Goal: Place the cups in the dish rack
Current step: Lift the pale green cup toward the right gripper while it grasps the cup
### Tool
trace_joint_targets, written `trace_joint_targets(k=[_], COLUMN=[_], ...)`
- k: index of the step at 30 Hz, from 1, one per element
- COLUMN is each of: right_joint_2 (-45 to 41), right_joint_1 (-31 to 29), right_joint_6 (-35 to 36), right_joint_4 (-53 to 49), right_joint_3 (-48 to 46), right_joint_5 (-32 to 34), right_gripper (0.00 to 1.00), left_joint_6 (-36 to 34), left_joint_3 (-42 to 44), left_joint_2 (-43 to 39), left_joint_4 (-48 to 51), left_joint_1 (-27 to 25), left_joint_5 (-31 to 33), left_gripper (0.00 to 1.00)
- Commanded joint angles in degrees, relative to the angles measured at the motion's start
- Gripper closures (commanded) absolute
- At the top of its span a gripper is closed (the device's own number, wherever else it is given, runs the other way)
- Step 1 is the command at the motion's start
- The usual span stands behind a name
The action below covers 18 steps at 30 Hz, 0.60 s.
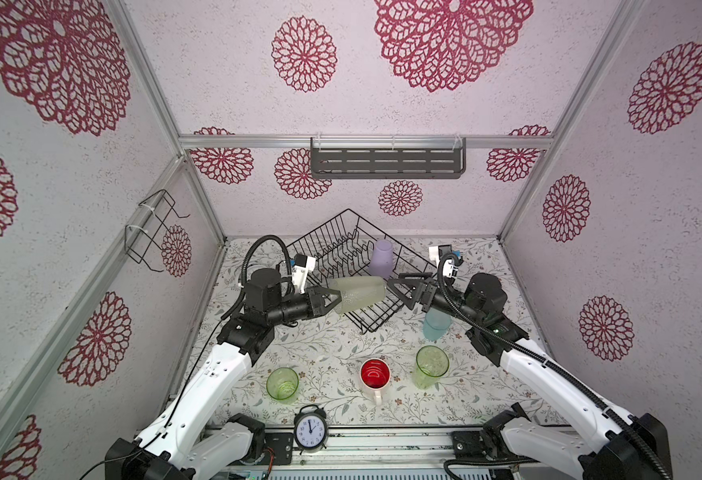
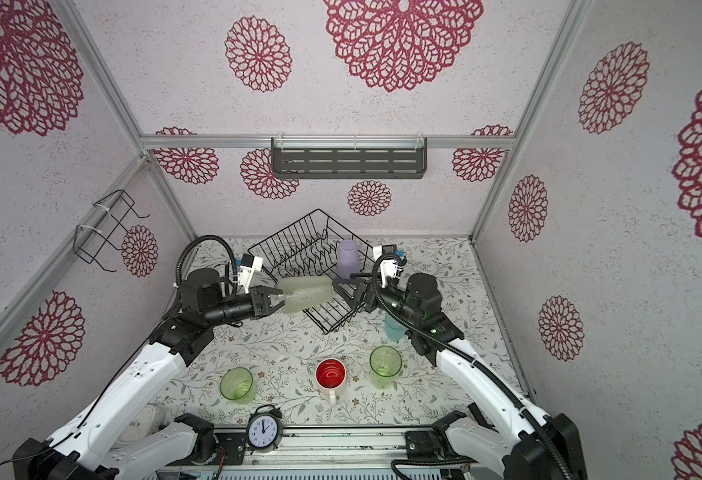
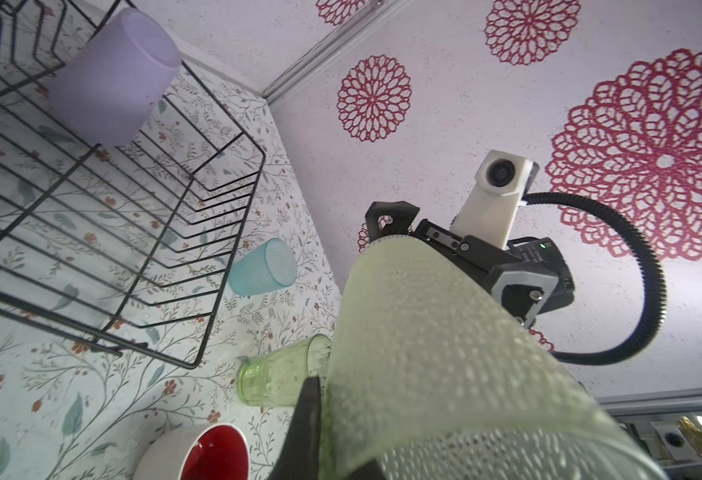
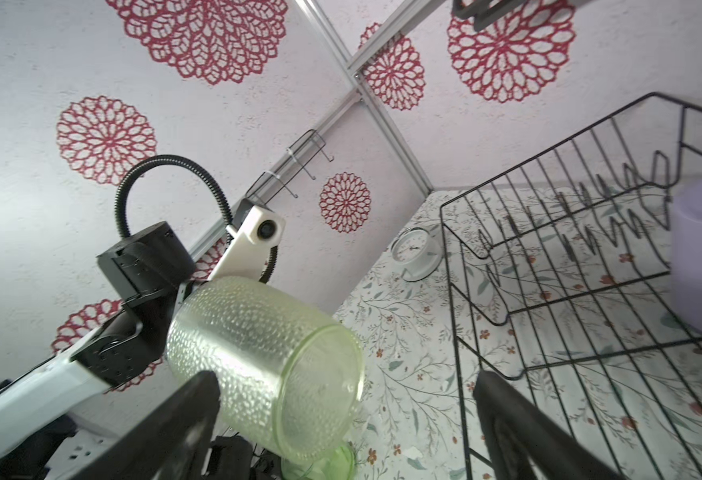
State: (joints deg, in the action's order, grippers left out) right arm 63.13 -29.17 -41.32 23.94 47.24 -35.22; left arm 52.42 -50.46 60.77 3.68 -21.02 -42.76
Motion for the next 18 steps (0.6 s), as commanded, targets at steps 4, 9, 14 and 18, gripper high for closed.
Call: trace_joint_targets(k=[4, 9, 14, 18], right_joint_2=[6.2, 11.84, 15.86, 18.49], right_joint_1=[-1.25, -3.84, -5.37, -5.63], right_joint_6=[-17.08, -28.75, -36.44, -41.15], right_joint_4=[21.19, 34.49, 43.35, 49.84], right_joint_3=[-0.18, 2.02, 3.15, 3.88], right_joint_5=[-14.16, -19.93, -19.45, -19.1], right_gripper=[0.01, 0.01, 0.01, 0.02], left_joint_6=[6.99, 7.08, 6.9, 5.8], left_joint_3=[2.06, 1.76, 1.25, 1.06], left_joint_2=[0.37, 2.21, 3.03, 3.39], left_joint_4=[-15.21, -15.04, -15.26, -13.62], left_joint_1=[-0.47, -0.86, -1.18, -1.3], left_joint_5=[-4.17, -4.66, -4.66, -4.65], left_gripper=[1.0, 1.0, 1.0, 1.0])
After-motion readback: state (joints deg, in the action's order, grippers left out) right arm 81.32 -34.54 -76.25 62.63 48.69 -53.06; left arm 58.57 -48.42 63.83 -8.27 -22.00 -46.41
